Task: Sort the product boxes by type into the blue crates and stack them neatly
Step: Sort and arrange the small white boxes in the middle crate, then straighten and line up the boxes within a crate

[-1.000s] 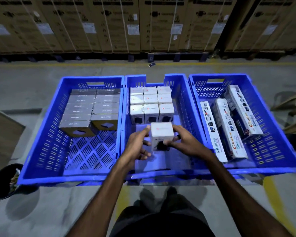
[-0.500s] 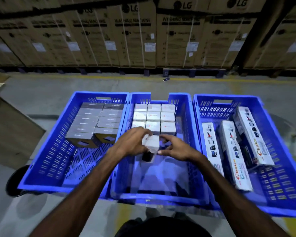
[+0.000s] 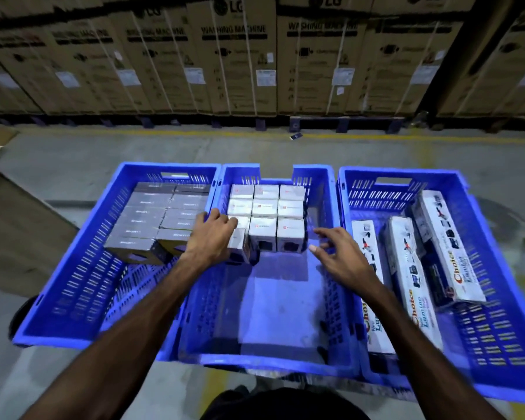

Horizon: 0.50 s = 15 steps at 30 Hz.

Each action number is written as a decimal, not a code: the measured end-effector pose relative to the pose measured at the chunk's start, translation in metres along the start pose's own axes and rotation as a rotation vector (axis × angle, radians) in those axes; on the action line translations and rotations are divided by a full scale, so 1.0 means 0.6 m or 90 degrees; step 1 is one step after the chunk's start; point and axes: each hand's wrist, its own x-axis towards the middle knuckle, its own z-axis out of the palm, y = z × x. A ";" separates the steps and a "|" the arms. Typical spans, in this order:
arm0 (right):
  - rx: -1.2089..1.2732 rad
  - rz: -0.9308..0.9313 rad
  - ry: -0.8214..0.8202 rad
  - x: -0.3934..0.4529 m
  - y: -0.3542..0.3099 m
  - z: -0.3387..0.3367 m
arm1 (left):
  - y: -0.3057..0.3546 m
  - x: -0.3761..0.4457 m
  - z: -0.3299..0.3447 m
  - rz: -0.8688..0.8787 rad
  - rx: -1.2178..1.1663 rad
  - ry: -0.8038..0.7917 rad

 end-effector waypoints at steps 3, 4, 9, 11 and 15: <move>0.000 0.011 0.003 -0.002 0.003 0.002 | 0.018 0.010 0.000 -0.018 0.035 -0.022; 0.003 0.008 0.005 -0.003 0.004 0.002 | 0.023 0.012 -0.001 -0.026 0.044 -0.033; 0.024 -0.021 0.073 -0.016 0.017 0.014 | 0.041 0.020 -0.003 -0.049 0.088 -0.084; 0.025 -0.022 0.092 -0.022 0.020 0.018 | 0.044 0.019 0.006 -0.055 0.096 -0.091; 0.009 -0.022 0.120 -0.032 0.020 0.025 | 0.047 0.008 0.012 -0.057 0.101 -0.088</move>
